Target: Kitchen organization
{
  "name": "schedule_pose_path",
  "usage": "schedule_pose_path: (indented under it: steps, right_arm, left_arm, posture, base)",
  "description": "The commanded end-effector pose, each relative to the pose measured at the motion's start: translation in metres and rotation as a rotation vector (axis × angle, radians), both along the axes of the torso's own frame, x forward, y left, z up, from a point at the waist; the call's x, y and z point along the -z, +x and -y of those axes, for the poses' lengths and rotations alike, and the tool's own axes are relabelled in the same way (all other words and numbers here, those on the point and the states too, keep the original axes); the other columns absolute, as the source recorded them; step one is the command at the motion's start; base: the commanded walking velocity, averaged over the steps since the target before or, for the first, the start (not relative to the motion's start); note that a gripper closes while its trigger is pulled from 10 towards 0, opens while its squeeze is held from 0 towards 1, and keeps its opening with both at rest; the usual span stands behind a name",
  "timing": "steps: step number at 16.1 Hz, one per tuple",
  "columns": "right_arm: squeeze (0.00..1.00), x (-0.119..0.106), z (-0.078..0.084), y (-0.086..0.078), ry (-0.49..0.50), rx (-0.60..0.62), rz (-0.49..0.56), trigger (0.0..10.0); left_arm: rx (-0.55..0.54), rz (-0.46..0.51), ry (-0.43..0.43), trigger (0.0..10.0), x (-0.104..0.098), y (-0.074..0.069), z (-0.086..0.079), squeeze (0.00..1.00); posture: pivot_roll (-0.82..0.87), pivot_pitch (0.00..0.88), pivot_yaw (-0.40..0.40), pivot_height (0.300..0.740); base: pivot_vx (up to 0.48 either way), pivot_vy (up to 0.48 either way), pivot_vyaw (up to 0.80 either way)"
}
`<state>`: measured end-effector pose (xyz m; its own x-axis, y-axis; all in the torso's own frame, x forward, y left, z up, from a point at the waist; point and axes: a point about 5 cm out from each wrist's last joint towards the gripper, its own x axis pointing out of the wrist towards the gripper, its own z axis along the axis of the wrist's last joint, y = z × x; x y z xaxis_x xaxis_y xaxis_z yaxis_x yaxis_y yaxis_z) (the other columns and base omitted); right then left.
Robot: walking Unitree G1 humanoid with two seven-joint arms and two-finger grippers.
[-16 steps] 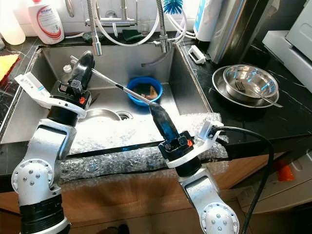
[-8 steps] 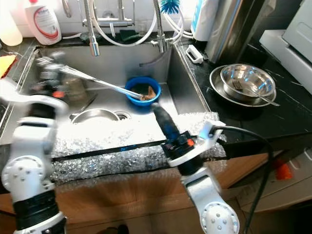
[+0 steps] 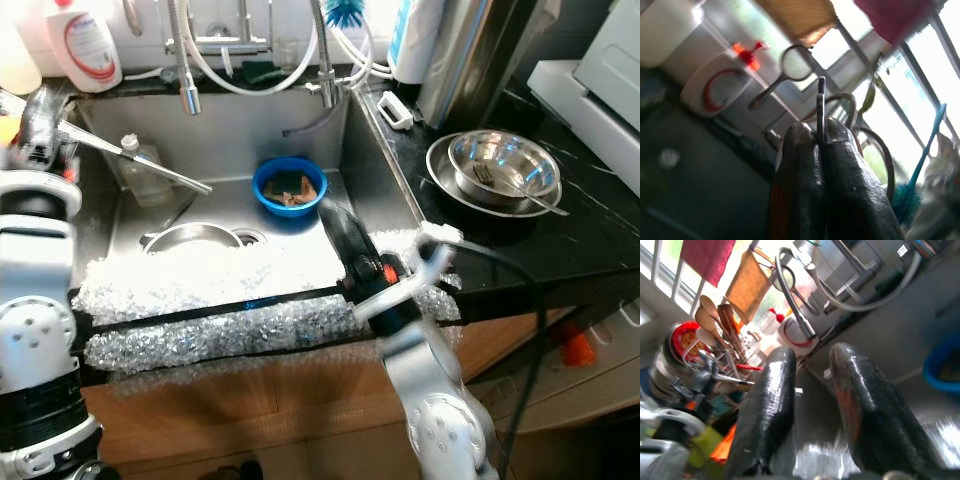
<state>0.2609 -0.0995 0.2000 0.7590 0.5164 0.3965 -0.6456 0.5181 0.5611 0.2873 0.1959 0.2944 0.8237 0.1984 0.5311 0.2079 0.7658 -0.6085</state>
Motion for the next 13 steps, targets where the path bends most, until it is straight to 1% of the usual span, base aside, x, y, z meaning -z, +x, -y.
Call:
schedule_pose_path:
  steps: [1,2,3,4,5,6,7,8,9,10,11,13]
  right_arm:
    - [0.0,-0.014,-0.005,-0.002,-0.066,0.03,0.074,10.0]
    - [0.0,-0.021,-0.007,0.0,-0.087,0.061,0.108,10.0]
    - [0.0,-0.022,-0.007,0.0,-0.091,0.066,0.111,10.0]
    - [0.0,-0.023,-0.006,0.002,-0.148,0.109,0.133,10.0]
    - [0.0,-0.022,-0.003,0.004,-0.19,0.166,0.139,10.0]
    - [0.0,-0.02,0.001,0.007,-0.227,0.233,0.142,10.0]
    - [0.0,-0.017,0.005,0.01,-0.258,0.3,0.14,10.0]
    - [0.0,-0.016,0.008,0.011,-0.282,0.339,0.147,10.0]
    - [0.0,-0.016,0.008,0.012,-0.296,0.35,0.154,10.0]
    - [0.0,-0.015,0.008,0.012,-0.329,0.368,0.164,10.0]
    - [0.0,-0.014,0.007,0.011,-0.352,0.381,0.177,10.0]
    - [0.0,-0.012,0.007,0.01,-0.405,0.422,0.204,10.0]
  left_arm:
    - [-0.005,0.053,0.131,10.0,-0.012,-0.005,0.016,0.0]
    - [-0.025,0.045,0.215,10.0,-0.009,-0.005,0.021,0.0]
    - [-0.025,0.042,0.227,10.0,-0.008,-0.005,0.022,0.0]
    - [-0.038,0.033,0.291,10.0,-0.005,-0.005,0.026,0.0]
    - [-0.058,0.025,0.373,10.0,-0.001,-0.004,0.031,0.0]
    - [-0.095,0.028,0.487,10.0,0.003,-0.003,0.035,0.0]
    - [-0.127,0.032,0.579,10.0,0.007,-0.003,0.038,0.0]
    - [-0.151,0.029,0.621,10.0,0.011,-0.002,0.039,0.0]
    - [-0.162,0.028,0.633,10.0,0.013,-0.002,0.038,0.0]
    - [-0.182,0.029,0.677,10.0,0.015,-0.002,0.04,0.0]
    - [-0.202,0.007,0.728,10.0,0.022,0.0,0.041,0.0]
    - [-0.19,-0.072,0.835,10.0,0.041,0.006,0.043,0.0]
  posture:
    - [0.07,0.135,-0.044,0.74]
    - [0.07,0.135,-0.045,0.74]
    - [0.07,0.135,-0.045,0.74]
    - [0.07,0.135,-0.043,0.74]
    - [0.07,0.135,-0.042,0.74]
    - [0.07,0.136,-0.042,0.74]
    - [0.06,0.135,-0.042,0.74]
    - [0.06,0.136,-0.04,0.74]
    - [0.06,0.136,-0.04,0.74]
    - [0.07,0.135,-0.04,0.74]
    - [0.07,0.134,-0.04,0.74]
    - [0.07,0.134,-0.038,0.74]
  base:
    - [0.0,0.0,0.0]
    - [0.0,0.0,0.0]
    - [0.0,0.0,0.0]
    - [0.0,0.0,0.0]
    - [0.0,0.0,0.0]
    - [0.0,0.0,0.0]
    - [0.0,0.0,0.0]
    - [0.0,0.0,0.0]
    - [0.0,0.0,0.0]
    - [0.0,0.0,0.0]
    - [0.0,0.0,0.0]
    - [0.0,0.0,0.0]
